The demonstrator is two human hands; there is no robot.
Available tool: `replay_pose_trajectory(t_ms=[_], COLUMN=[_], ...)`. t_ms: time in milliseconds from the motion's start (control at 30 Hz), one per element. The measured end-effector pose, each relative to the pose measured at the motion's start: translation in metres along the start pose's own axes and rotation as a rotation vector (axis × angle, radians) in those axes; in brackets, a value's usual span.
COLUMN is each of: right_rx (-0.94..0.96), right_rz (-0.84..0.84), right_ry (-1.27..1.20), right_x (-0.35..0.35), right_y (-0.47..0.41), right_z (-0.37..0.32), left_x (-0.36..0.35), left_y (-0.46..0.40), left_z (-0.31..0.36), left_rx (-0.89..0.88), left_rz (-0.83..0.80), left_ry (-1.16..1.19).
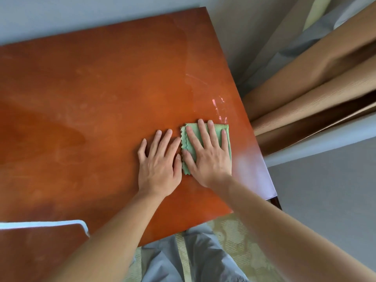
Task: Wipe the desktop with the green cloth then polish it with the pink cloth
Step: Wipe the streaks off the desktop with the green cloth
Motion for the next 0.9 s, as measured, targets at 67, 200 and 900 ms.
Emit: replay_pose_trajectory(t_ms=[67, 200, 900], right_rx=[-0.014, 0.018, 0.119], right_rz=[0.011, -0.009, -0.023], right_ry=[0.015, 0.040, 0.050], right_x=[0.006, 0.010, 0.019], right_y=[-0.039, -0.073, -0.043], right_z=[0.002, -0.001, 0.023], left_x=[-0.002, -0.003, 0.000], left_y=[0.000, -0.001, 0.001], left_z=[0.001, 0.000, 0.002], left_rx=[-0.002, 0.008, 0.014], left_rz=[0.010, 0.003, 0.035], left_ry=[-0.024, -0.053, -0.069])
Point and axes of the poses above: each hand's wrist, its own y-axis away from the middle knuckle, its own x-axis out of the back of the hand, z = x × y, the point moved 8 cm from there along -y, towards the middle knuckle, and after that the axes turned 13 degrees about -y, right-handed, at the moved point
